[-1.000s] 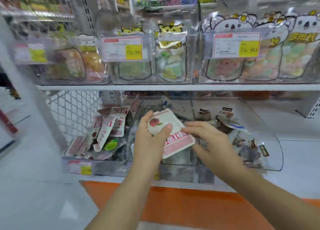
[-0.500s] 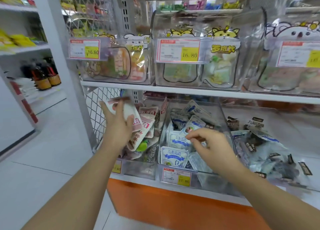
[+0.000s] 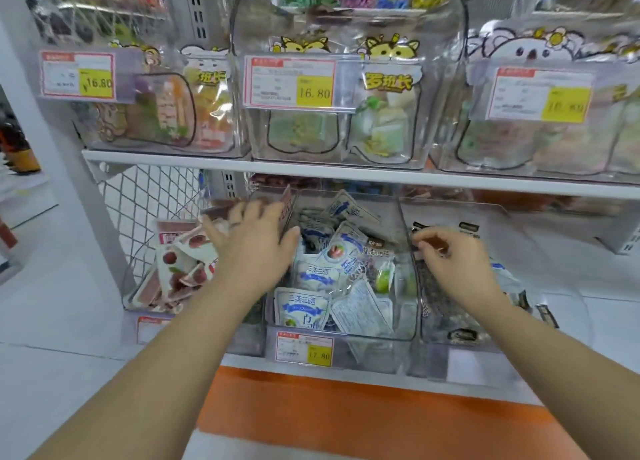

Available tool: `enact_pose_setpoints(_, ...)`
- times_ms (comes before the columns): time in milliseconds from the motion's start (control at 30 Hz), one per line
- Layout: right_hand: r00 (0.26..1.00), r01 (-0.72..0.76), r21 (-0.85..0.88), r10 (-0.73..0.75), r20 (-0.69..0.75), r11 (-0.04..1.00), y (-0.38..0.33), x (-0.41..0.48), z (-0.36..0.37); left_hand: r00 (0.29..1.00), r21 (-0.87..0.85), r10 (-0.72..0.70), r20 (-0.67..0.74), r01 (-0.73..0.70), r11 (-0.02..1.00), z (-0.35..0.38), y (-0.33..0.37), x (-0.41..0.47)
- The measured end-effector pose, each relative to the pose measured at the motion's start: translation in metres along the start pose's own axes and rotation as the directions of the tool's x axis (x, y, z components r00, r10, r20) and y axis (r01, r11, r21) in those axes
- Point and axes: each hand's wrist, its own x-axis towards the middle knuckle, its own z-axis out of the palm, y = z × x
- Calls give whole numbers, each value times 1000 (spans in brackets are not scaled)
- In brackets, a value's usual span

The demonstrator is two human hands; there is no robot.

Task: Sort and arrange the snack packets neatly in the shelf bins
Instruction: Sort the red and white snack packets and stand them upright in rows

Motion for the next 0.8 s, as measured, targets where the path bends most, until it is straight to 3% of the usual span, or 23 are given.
enact_pose_setpoints(100,996,-30,-185,45,75,982,29,21,-5,994,-391,110,8,-98,915,12,47,-23)
enact_pose_setpoints(167,982,-18,-301,73,172,953,41,31,-6,993,-552,116,17,-87,829,24,72,-37)
enact_pose_setpoints(333,953,26,-462,118,278,886,57,40,-2,1000,-728,-2,9,8,686,56,108,-56)
enact_pose_setpoints(433,948,14,-480,141,287,877,61,44,1,999,-752,-14,-30,-13,659,70,119,-59)
enact_pose_setpoints(533,982,-28,-373,94,161,928,65,42,-3,1000,-763,-14,-24,-10,646,77,123,-59)
enact_pose_setpoints(667,996,-17,9,18,-90,1000,43,16,-33,999,-767,25,-30,-39,641,77,122,-64)
enact_pose_setpoints(800,987,105,170,-82,-138,980,18,-24,-64,990,-751,137,15,-80,655,70,124,-72)
